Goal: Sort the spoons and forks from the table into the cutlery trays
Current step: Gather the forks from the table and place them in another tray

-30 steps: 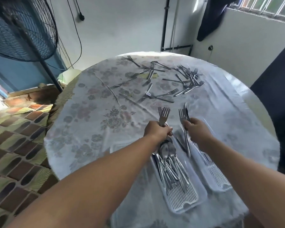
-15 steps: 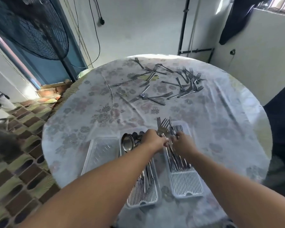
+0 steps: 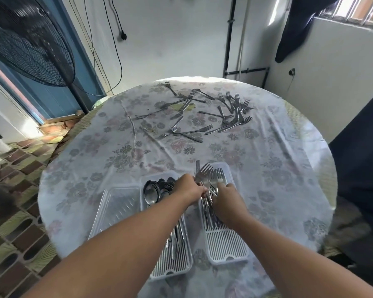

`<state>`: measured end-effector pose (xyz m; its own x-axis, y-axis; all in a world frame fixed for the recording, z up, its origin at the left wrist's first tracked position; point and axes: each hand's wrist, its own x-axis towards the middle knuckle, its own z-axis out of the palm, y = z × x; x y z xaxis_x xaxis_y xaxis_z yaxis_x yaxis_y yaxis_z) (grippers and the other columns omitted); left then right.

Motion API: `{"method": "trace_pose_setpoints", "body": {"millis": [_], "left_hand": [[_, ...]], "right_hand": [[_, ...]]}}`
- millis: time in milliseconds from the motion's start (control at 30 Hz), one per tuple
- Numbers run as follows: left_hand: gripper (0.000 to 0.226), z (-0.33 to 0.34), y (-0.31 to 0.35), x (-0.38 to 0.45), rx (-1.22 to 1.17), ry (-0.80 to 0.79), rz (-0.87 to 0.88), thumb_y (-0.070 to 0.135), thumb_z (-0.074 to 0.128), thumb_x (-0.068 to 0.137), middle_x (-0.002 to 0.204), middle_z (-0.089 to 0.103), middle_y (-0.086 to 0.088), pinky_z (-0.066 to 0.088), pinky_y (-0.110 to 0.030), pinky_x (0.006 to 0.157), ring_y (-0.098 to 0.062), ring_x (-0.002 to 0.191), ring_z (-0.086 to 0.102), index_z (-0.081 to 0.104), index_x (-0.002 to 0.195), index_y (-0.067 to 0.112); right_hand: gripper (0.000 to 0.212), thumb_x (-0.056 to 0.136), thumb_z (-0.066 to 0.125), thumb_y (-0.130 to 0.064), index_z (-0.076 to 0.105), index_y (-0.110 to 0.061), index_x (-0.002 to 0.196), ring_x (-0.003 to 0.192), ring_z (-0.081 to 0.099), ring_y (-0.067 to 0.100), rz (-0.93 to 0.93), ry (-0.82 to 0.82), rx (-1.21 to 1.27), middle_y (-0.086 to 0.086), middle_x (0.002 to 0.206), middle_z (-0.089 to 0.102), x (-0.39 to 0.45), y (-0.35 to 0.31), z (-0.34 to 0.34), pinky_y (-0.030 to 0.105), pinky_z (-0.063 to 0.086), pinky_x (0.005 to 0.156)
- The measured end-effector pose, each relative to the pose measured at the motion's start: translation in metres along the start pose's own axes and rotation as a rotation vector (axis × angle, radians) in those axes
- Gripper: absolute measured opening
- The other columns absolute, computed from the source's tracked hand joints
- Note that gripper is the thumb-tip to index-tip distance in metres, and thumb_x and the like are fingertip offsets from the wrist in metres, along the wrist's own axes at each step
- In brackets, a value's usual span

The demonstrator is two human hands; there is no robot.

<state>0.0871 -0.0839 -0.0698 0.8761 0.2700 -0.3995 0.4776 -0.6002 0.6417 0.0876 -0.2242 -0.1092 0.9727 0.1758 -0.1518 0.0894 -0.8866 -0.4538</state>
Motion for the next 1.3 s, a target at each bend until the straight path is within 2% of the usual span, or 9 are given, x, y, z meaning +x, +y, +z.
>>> {"method": "trace_pose_setpoints", "body": {"millis": [233, 467, 567, 667, 767, 967, 1100, 1200, 1300], "left_hand": [[0.019, 0.005, 0.011, -0.003, 0.047, 0.017, 0.034, 0.029, 0.077, 0.089, 0.086, 0.071, -0.002, 0.043, -0.027, 0.060, -0.016, 0.076, 0.064, 0.074, 0.097, 0.012], [0.019, 0.006, 0.007, -0.002, -0.034, 0.012, 0.030, 0.028, 0.077, 0.089, 0.091, 0.072, -0.003, 0.052, -0.034, 0.073, -0.018, 0.083, 0.067, 0.071, 0.095, 0.011], [0.015, 0.006, 0.008, -0.003, -0.082, -0.013, 0.050, 0.027, 0.077, 0.089, 0.091, 0.073, -0.003, 0.051, -0.032, 0.069, -0.017, 0.084, 0.068, 0.073, 0.094, 0.014], [0.013, 0.006, 0.014, -0.003, -0.168, -0.040, 0.034, 0.025, 0.077, 0.086, 0.091, 0.076, -0.006, 0.058, -0.039, 0.085, -0.021, 0.090, 0.072, 0.072, 0.088, 0.014], [0.010, 0.007, 0.021, -0.003, -0.264, -0.049, -0.009, 0.020, 0.073, 0.091, 0.097, 0.075, -0.012, 0.058, -0.043, 0.092, -0.026, 0.095, 0.073, 0.067, 0.086, 0.015], [0.046, 0.008, 0.030, -0.006, -0.327, -0.096, -0.087, 0.038, 0.049, 0.084, 0.104, 0.070, -0.015, 0.052, -0.039, 0.076, -0.030, 0.088, 0.065, 0.064, 0.116, 0.007], [0.065, 0.015, 0.032, 0.004, -0.421, -0.031, -0.123, 0.050, 0.032, 0.077, 0.118, 0.067, -0.026, 0.050, -0.055, 0.098, -0.044, 0.112, 0.064, 0.063, 0.118, 0.010], [0.052, 0.033, 0.012, 0.029, -0.341, -0.063, -0.104, 0.048, 0.039, 0.076, 0.104, 0.072, -0.018, 0.056, -0.055, 0.092, -0.040, 0.099, 0.069, 0.069, 0.105, 0.018], [0.029, 0.026, 0.014, 0.009, -0.342, -0.088, -0.101, 0.032, 0.046, 0.086, 0.089, 0.069, -0.009, 0.050, -0.034, 0.070, -0.026, 0.079, 0.062, 0.068, 0.097, 0.017]], "right_hand": [[0.053, 0.085, 0.053, 0.004, 0.062, -0.028, 0.127, 0.087, 0.069, 0.031, -0.146, -0.084, -0.211, 0.008, 0.109, 0.064, -0.003, 0.008, -0.005, 0.035, 0.056, 0.065], [0.026, 0.090, 0.059, 0.001, 0.071, -0.013, 0.108, 0.082, 0.071, 0.027, -0.111, -0.107, -0.265, 0.009, 0.099, 0.072, 0.003, 0.006, -0.008, 0.034, 0.057, 0.066], [0.024, 0.096, 0.056, -0.007, 0.072, -0.015, 0.112, 0.082, 0.067, 0.024, -0.127, -0.022, 0.031, 0.006, 0.102, 0.070, 0.008, 0.006, -0.015, 0.033, 0.054, 0.068], [0.026, 0.099, 0.050, -0.015, 0.076, -0.015, 0.096, 0.066, 0.059, 0.018, 0.030, -0.079, 0.494, 0.001, 0.077, 0.071, 0.011, 0.004, -0.025, 0.032, 0.044, 0.059], [0.029, 0.091, 0.051, -0.016, 0.080, -0.017, 0.093, 0.073, 0.063, 0.020, 0.134, -0.138, 0.852, 0.005, 0.080, 0.076, 0.016, 0.003, -0.032, 0.041, 0.051, 0.070], [0.028, 0.103, 0.051, -0.001, 0.073, -0.011, 0.118, 0.076, 0.073, 0.017, 0.190, -0.247, 1.235, 0.011, 0.095, 0.078, 0.008, -0.007, -0.039, 0.031, 0.060, 0.068], [0.028, 0.104, 0.050, -0.002, 0.072, -0.013, 0.118, 0.071, 0.072, 0.016, 0.210, -0.177, 1.301, 0.011, 0.091, 0.078, 0.000, -0.017, -0.029, 0.027, 0.056, 0.060], [0.026, 0.103, 0.051, 0.000, 0.073, -0.004, 0.117, 0.063, 0.065, 0.014, 0.270, -0.174, 1.437, 0.015, 0.083, 0.071, -0.002, -0.023, -0.023, 0.025, 0.051, 0.054], [0.019, 0.103, 0.055, -0.003, 0.072, -0.004, 0.112, 0.055, 0.059, 0.010, 0.312, -0.189, 1.444, 0.007, 0.073, 0.068, -0.005, -0.014, -0.025, 0.021, 0.047, 0.047]]}}
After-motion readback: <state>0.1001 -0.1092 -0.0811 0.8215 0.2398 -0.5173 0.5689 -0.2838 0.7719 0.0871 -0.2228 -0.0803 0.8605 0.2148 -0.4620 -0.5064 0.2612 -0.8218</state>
